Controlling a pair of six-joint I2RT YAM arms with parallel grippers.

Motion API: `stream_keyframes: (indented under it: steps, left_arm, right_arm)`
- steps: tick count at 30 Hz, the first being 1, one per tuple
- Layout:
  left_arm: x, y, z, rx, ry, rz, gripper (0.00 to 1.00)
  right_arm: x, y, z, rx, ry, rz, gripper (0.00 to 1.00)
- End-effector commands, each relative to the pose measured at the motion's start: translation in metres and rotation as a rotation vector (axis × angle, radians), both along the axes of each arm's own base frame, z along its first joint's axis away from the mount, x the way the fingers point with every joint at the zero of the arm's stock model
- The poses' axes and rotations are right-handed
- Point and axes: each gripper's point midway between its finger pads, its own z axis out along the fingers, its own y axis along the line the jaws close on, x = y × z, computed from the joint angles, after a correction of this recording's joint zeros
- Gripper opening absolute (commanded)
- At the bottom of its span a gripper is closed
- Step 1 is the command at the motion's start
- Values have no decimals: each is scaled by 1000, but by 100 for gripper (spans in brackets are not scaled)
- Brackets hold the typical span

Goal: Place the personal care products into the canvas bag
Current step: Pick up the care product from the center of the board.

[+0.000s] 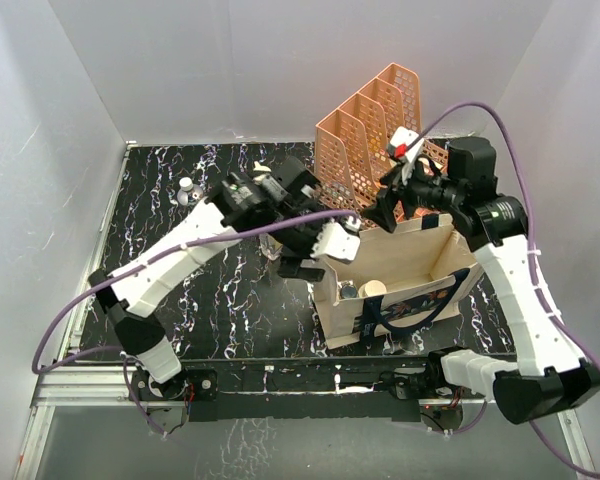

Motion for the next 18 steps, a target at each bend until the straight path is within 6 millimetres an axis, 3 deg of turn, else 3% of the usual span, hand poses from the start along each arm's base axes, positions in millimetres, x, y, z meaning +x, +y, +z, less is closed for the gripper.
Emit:
stream_keyframes:
  steps: [1, 5, 10, 14, 16, 18]
  left_arm:
    - [26, 50, 41, -74, -45, 161, 85]
    - [64, 104, 47, -97, -73, 373, 97]
    - [125, 183, 40, -83, -161, 789, 97]
    - [179, 256, 65, -233, -291, 1215, 97]
    - [195, 295, 74, -296, -344, 1418, 97]
    - [199, 319, 79, -331, -364, 1523, 97]
  right_arm:
    - [39, 14, 29, 61, -79, -81, 87]
    - [61, 41, 17, 23, -91, -95, 87]
    - [73, 90, -4, -27, -107, -61, 89]
    - [70, 137, -26, -23, -57, -1, 90]
    - [66, 163, -36, -29, -39, 16, 91]
    - [65, 181, -45, -40, -37, 4, 92]
